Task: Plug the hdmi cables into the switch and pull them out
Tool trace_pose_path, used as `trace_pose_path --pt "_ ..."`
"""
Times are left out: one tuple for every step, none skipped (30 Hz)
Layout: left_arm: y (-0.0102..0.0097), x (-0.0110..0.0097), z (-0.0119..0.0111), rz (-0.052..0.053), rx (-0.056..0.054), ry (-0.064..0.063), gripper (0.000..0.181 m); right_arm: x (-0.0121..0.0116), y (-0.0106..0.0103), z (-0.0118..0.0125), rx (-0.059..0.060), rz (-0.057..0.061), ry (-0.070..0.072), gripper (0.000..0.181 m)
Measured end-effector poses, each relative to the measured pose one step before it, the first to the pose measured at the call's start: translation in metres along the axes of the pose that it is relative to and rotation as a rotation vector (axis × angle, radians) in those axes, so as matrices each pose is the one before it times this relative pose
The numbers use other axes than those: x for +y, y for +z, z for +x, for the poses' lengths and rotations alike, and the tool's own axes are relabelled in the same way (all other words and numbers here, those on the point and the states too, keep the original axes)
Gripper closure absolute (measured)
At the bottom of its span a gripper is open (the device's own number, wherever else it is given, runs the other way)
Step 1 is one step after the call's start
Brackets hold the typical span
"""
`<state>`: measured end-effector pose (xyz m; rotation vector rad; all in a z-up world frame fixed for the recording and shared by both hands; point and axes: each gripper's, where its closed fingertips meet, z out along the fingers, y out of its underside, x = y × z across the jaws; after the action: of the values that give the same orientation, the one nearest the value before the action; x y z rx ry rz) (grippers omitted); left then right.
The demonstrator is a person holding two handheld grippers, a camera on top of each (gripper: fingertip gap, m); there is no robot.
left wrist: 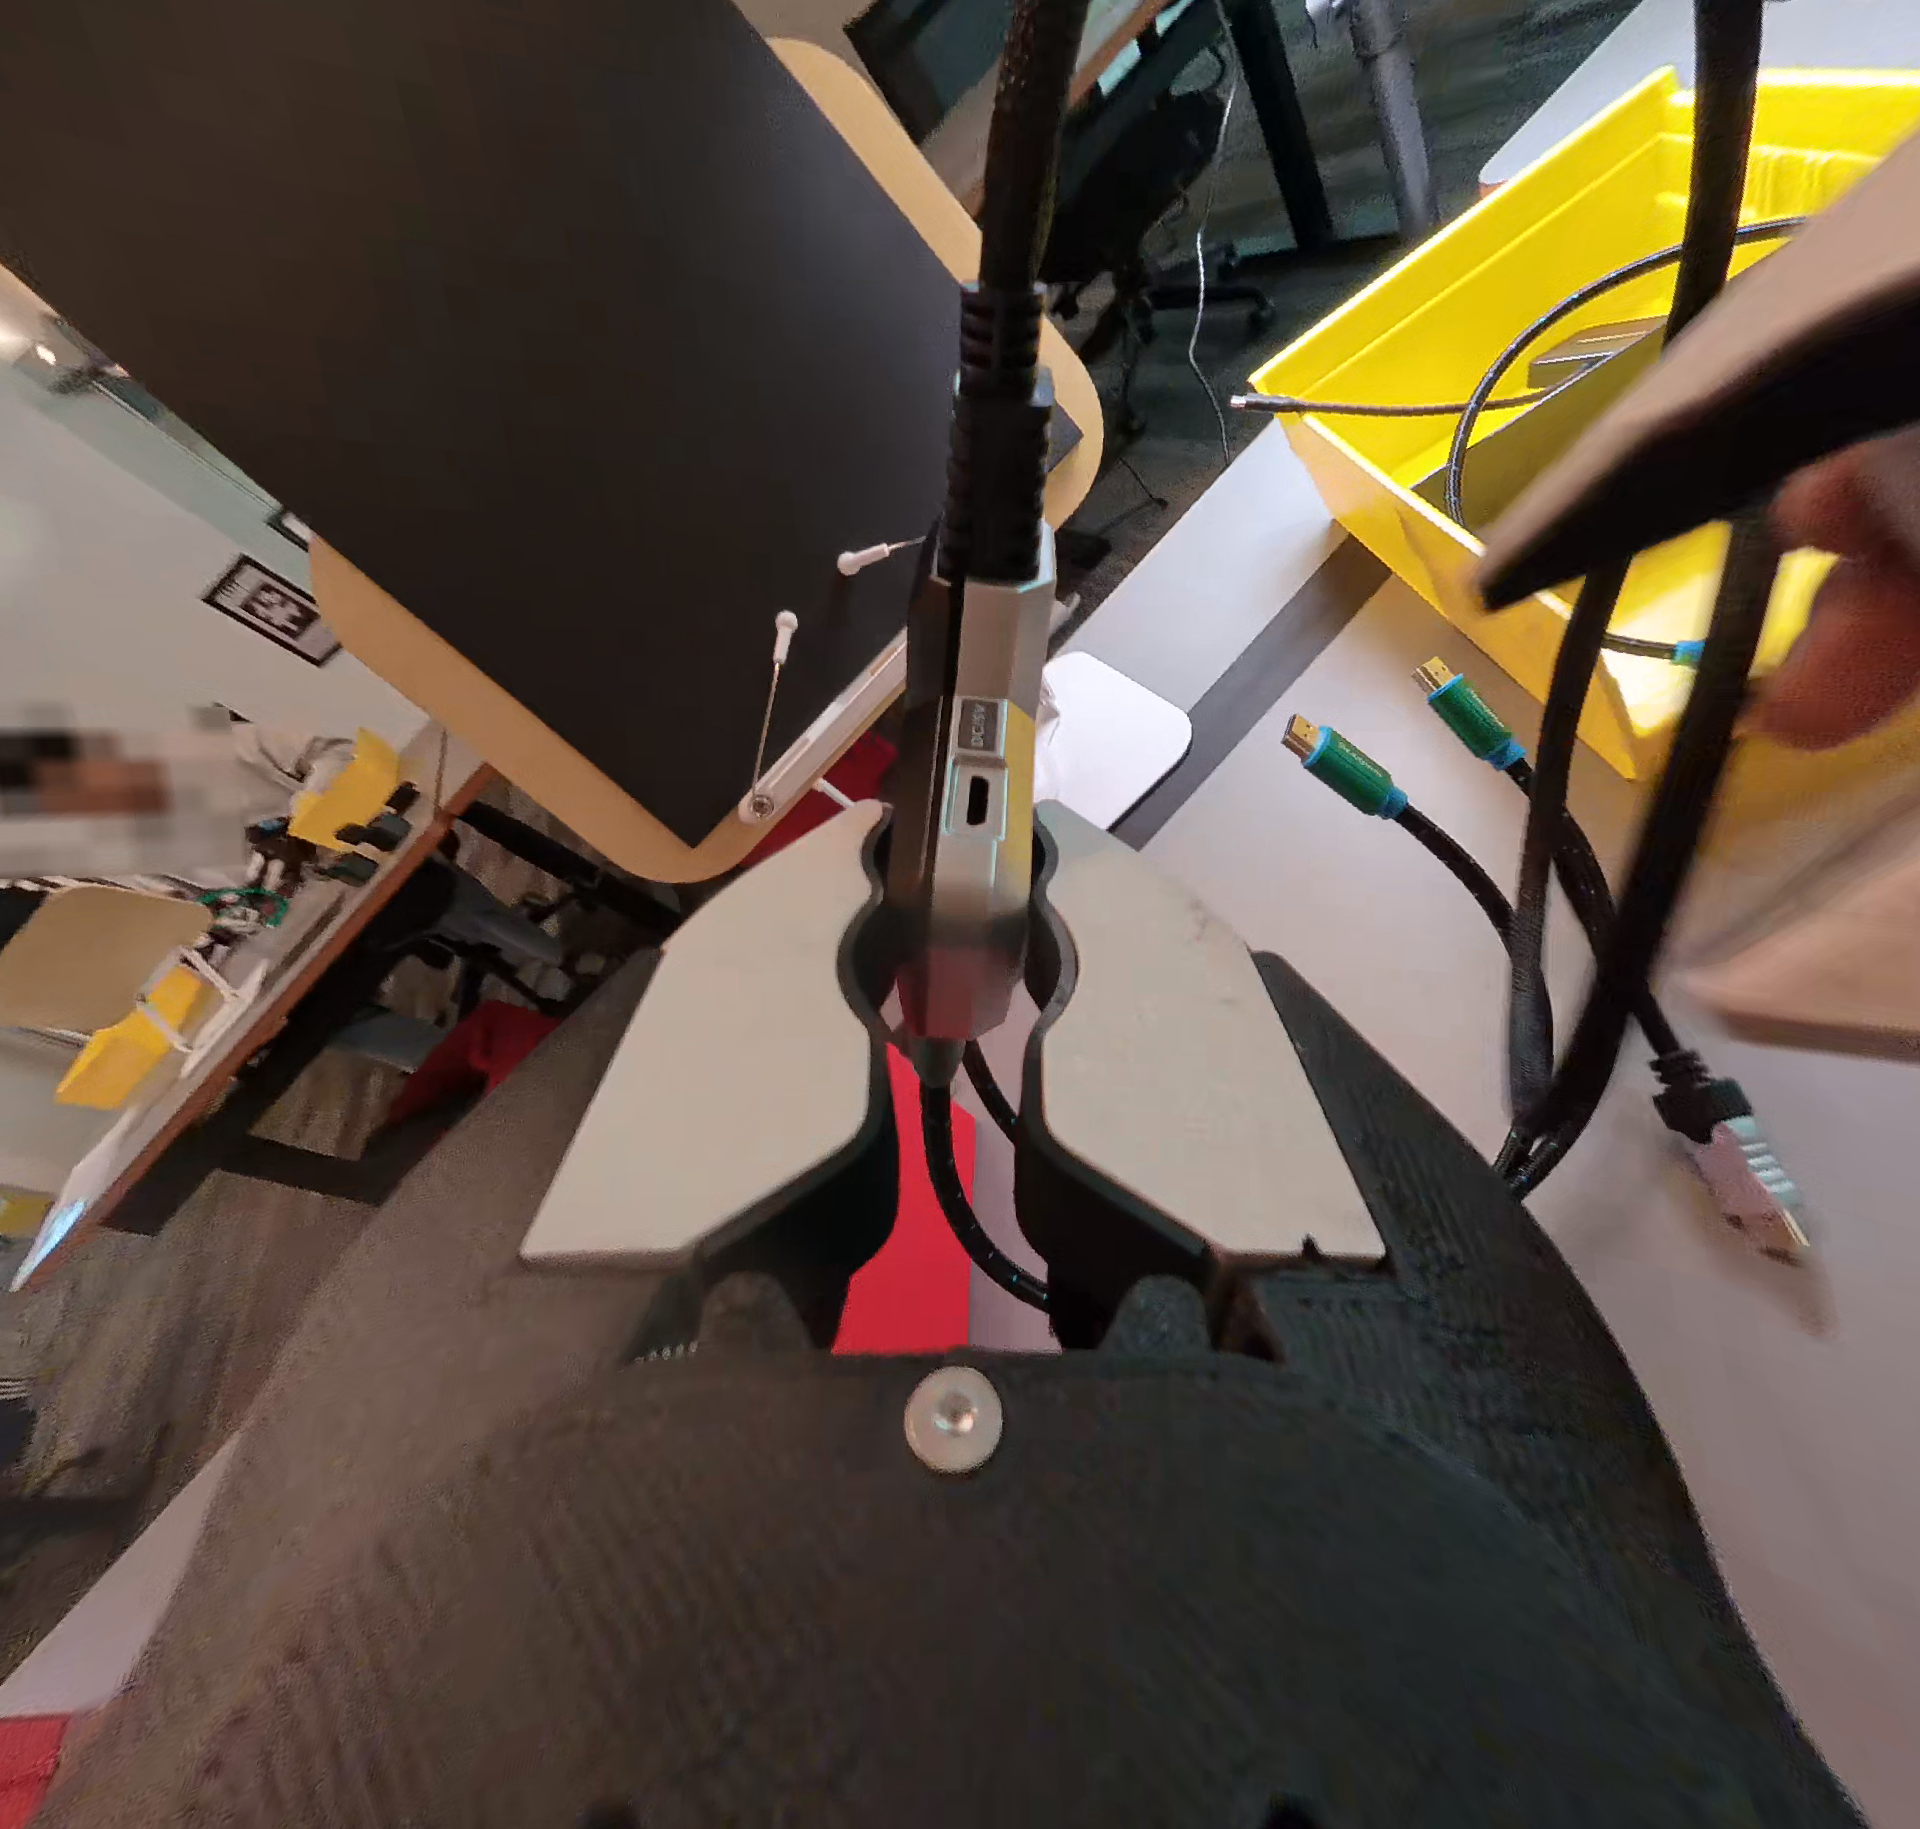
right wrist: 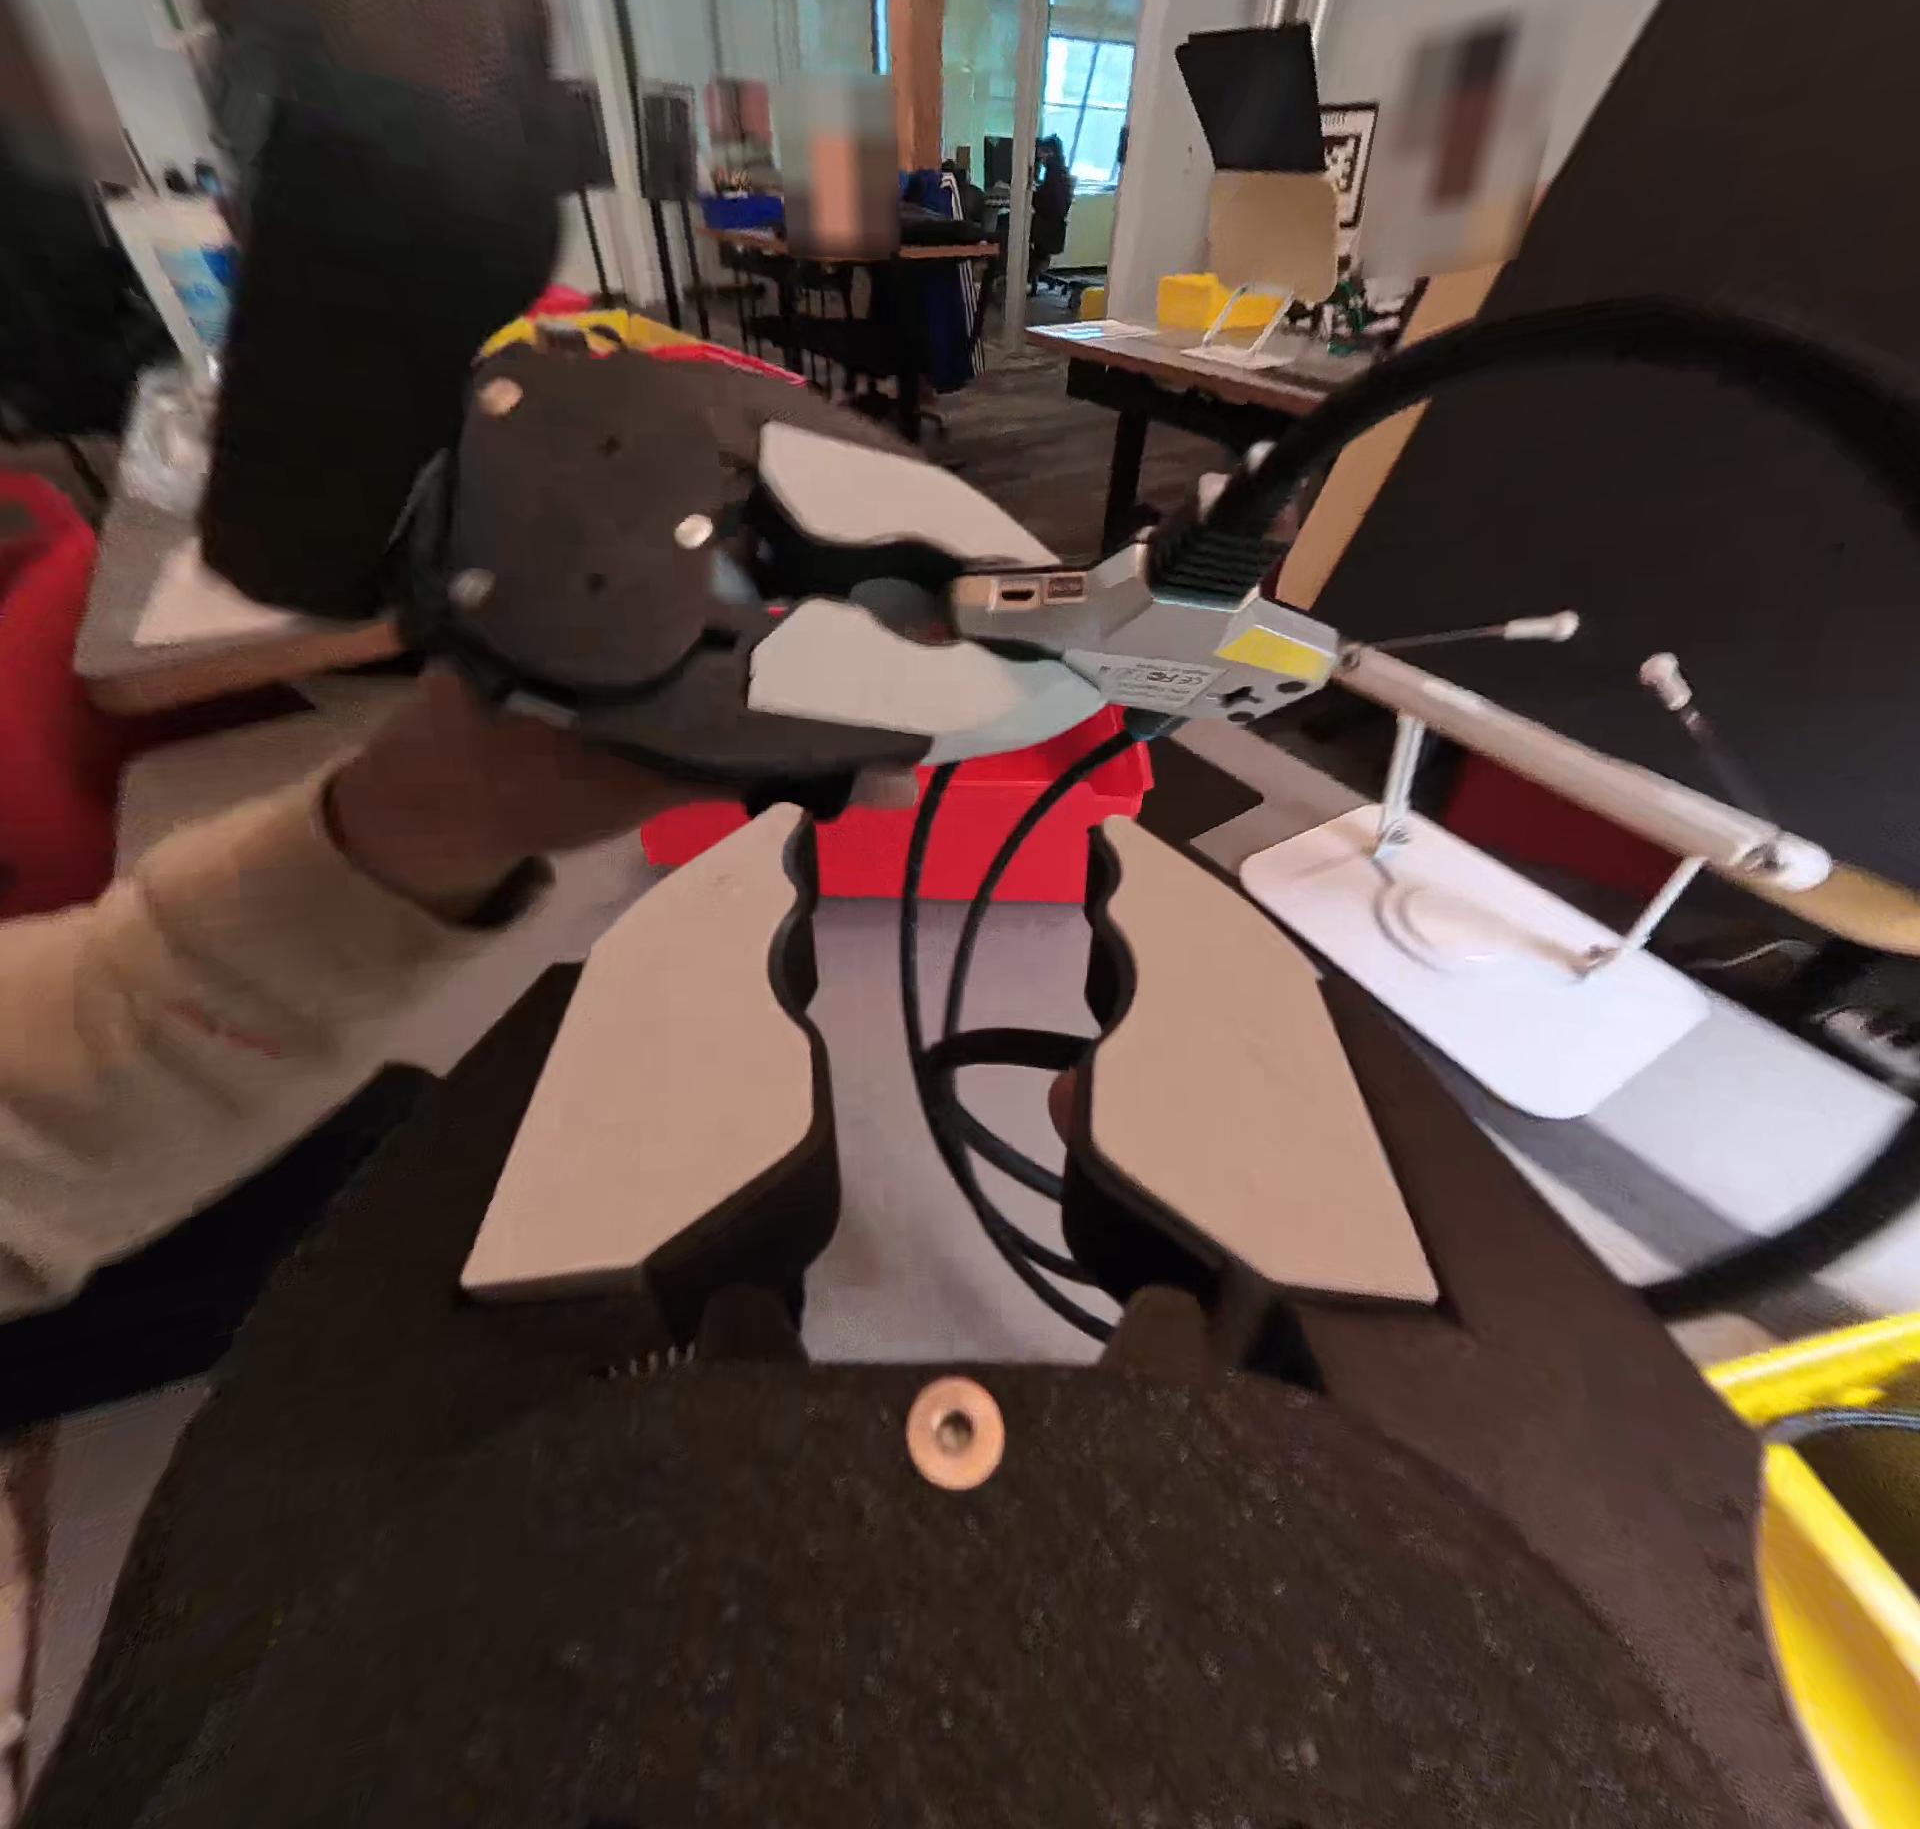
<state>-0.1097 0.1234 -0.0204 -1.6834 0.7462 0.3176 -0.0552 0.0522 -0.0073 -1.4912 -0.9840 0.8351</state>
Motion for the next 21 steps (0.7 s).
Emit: trace_pose_path --pt "0.00267 0.00235 0.00487 0.0197 -0.0193 0.0088 0.159 0.00627 0.00699 0.00716 0.0014 0.003 0.0554 0.129" --pt "0.00249 0.0022 0.0043 0.0249 -0.024 0.0093 0.159 0.00585 0.00568 0.00792 0.0015 0.0026 0.0609 0.128" --pt "0.00229 0.00249 0.00437 0.026 -0.0268 0.0178 0.159 0.00409 0.00424 0.00623 -0.0117 0.0103 0.0674 0.128" --pt "0.00236 0.0026 0.00508 0.0248 -0.029 0.0261 0.159 0.00348 0.00361 0.00522 -0.0194 0.0104 0.0704 0.129" --pt "0.00247 0.00185 0.00569 0.0245 -0.0285 0.0319 0.159 0.00344 0.00326 0.00517 -0.0194 0.0057 0.0642 0.129" --pt "0.00202 0.0006 0.00636 0.0243 -0.0244 0.0382 0.159 0.00353 0.00337 0.00533 -0.0151 0.0013 0.0518 0.13" --pt "0.00152 -0.00029 0.00687 0.0192 -0.0189 0.0345 0.159 0.00327 0.0034 0.00519 -0.0115 0.002 0.0422 0.129" --pt "0.00069 -0.00213 0.00758 0.0219 -0.0163 0.0354 0.159 0.0031 0.00318 0.00439 -0.0113 0.0027 0.0394 0.129" --pt "-0.00057 -0.0043 0.0086 0.0298 -0.0153 0.0428 0.159 0.0028 0.0031 0.00541 -0.0004 0.0025 0.0352 0.13" --pt "-0.00129 -0.00462 0.00919 0.0265 -0.0149 0.0475 0.16 0.00169 0.00205 0.00621 0.0058 0.011 0.0279 0.129" --pt "-0.0006 -0.00311 0.00563 0.0212 -0.0305 0.0382 0.16 -0.00291 -0.00128 0.00506 -0.0105 0.037 0.0523 0.127" --pt "-0.00077 -0.00287 0.00468 0.0256 -0.0133 0.039 0.16 0.00036 -0.00202 0.00676 -0.0089 0.0048 0.0516 0.134" --pt "-0.00031 -0.00145 0.00415 0.0141 0.0098 0.0201 0.159 0.0002 -0.00238 0.00403 -0.0315 0.0011 0.0236 0.14" --pt "-0.00045 -0.00143 0.00361 0.0128 0.0247 -0.0054 0.158 0.00074 -0.00193 0.00235 -0.0363 -0.0046 0.0288 0.141" --pt "-0.00071 -0.00205 0.00323 0.0191 0.0328 -0.0108 0.155 -0.00033 -0.00182 0.00187 -0.0306 0.0038 0.0248 0.142" --pt "-0.00088 -0.00194 0.00166 0.0218 0.034 -0.0102 0.153 -0.00209 -0.0022 0.00034 -0.0324 0.0117 0.0052 0.144" --pt "-0.00096 -0.00106 0.00129 0.0106 0.0484 -0.0327 0.149 -0.00209 -0.00203 0.00003 -0.0268 0.0039 -0.0079 0.144" --pt "-0.00152 -0.0008 0.00001 0.0058 0.0606 -0.0597 0.145 -0.00312 -0.00263 -0.00118 -0.0225 0.0047 -0.0134 0.144" --pt "-0.00315 -0.00119 -0.0024 0.0059 0.0668 -0.0859 0.142 -0.00522 -0.00392 -0.00275 -0.0243 0.0128 -0.0221 0.144" --pt "-0.00516 -0.00197 -0.00456 0.0072 0.0716 -0.1026 0.14 -0.00711 -0.00572 -0.00162 -0.0093 0.016 -0.0201 0.145" --pt "-0.00746 -0.00236 -0.00735 0.0078 0.063 -0.1014 0.138 -0.00756 -0.00698 0.0003 0.0053 0.0106 -0.0183 0.146"
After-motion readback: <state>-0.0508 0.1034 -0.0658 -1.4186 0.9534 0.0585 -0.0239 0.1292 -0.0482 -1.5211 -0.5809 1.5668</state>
